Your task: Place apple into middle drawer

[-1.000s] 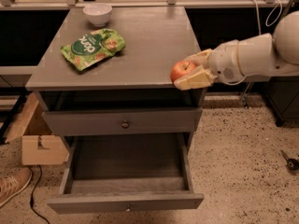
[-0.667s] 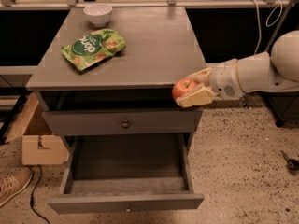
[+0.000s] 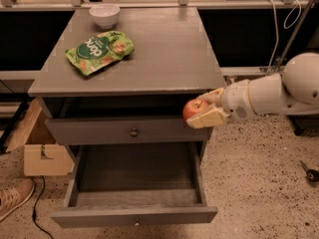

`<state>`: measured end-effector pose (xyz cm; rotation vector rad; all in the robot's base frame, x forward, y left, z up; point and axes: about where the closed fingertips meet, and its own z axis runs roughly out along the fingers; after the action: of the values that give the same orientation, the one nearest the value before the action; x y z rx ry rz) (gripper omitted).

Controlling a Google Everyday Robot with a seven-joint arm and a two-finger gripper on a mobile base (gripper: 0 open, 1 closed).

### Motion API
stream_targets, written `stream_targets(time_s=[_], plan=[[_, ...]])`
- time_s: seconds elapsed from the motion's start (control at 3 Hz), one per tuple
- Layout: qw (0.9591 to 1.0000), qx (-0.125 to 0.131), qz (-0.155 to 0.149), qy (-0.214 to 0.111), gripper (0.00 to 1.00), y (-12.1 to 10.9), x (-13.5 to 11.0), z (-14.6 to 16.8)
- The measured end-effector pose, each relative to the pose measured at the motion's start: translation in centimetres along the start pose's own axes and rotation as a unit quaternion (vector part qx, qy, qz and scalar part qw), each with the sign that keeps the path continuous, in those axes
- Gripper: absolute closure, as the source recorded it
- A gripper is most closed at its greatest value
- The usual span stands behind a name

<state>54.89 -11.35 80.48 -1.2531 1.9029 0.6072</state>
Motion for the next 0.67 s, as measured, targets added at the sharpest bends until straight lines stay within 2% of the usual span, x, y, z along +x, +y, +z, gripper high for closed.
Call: stream_targets(time_s=[0.33,0.67], plan=[[0.9983,-0.012,0.057,-0.006,1.00,2.9,6.0,3.0],[0.9947,-0.016,0.101,-0.003,1.00,5.6,11.4,6.8]])
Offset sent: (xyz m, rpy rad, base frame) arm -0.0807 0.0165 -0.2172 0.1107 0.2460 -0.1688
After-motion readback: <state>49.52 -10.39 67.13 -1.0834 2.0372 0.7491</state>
